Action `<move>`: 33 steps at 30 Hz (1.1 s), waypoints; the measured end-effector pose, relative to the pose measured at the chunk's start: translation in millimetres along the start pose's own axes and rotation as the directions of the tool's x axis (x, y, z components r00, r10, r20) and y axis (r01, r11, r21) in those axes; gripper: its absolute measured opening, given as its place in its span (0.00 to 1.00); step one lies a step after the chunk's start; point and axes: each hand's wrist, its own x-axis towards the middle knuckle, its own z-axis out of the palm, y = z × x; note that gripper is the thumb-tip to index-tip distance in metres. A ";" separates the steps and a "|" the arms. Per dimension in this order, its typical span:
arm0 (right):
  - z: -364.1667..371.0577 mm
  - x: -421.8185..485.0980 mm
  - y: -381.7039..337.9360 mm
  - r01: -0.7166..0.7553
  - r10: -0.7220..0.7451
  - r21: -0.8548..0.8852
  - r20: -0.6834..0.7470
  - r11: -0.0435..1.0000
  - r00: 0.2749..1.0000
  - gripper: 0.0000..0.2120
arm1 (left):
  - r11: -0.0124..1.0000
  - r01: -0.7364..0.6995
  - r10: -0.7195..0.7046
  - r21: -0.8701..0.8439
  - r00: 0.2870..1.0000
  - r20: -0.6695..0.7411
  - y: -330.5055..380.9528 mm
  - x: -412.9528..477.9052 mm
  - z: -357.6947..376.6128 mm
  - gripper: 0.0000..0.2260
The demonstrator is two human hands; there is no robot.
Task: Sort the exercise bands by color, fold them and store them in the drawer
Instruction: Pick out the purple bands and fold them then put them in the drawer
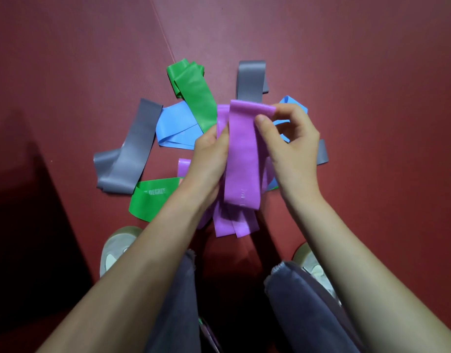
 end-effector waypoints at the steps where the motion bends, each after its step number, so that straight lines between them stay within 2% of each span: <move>1: -1.0 -1.5 -0.8 -0.006 0.006 0.034 0.018 0.999 1.000 0.05 | 1.000 0.000 0.000 -0.006 1.000 -0.023 -0.3 1.1 -0.4 0.06; 4: -7.0 -2.3 -0.1 -0.121 0.099 0.138 0.155 0.983 0.983 0.11 | 0.999 0.026 -0.028 -0.021 0.995 -0.097 -3.0 4.9 -3.2 0.08; 6: -8.8 -1.8 1.4 -0.175 0.145 0.125 0.216 0.977 0.966 0.12 | 0.999 0.032 -0.033 -0.011 0.994 -0.103 -5.5 5.6 -5.3 0.10; 12: -6.0 4.0 1.0 -0.138 0.130 0.055 0.129 0.989 0.983 0.15 | 0.997 0.036 -0.034 0.066 0.999 -0.025 -0.4 1.2 -3.8 0.06; 16: -4.6 2.1 0.3 -0.120 0.118 0.007 0.123 0.993 0.985 0.16 | 0.974 0.110 -0.106 0.197 0.994 -0.028 -2.1 5.5 -11.3 0.17; 18: -5.4 2.0 -1.0 -0.109 0.111 -0.023 0.116 0.994 0.987 0.15 | 0.977 0.148 -0.153 0.151 0.988 0.020 -0.5 3.2 -10.3 0.19; 20: -5.6 1.3 -3.4 -0.064 0.070 -0.064 0.095 0.996 0.993 0.15 | 0.991 0.070 -0.077 0.115 0.996 0.053 -0.9 2.1 -6.2 0.16; 23: -4.4 -0.3 -6.8 -0.015 0.020 -0.071 0.076 0.997 0.997 0.14 | 0.984 -0.078 0.067 0.160 0.995 0.075 0.9 -2.0 0.9 0.06; 27: -4.6 0.8 -5.0 -0.051 0.056 -0.049 0.098 0.997 0.994 0.06 | 0.984 -0.078 0.065 0.161 0.994 0.082 -0.9 -2.2 -3.1 0.09; 33: -5.3 2.4 -4.4 -0.125 0.109 0.089 0.161 0.988 0.981 0.09 | 0.995 -0.072 0.059 0.069 0.983 0.173 -1.9 -3.5 -6.8 0.11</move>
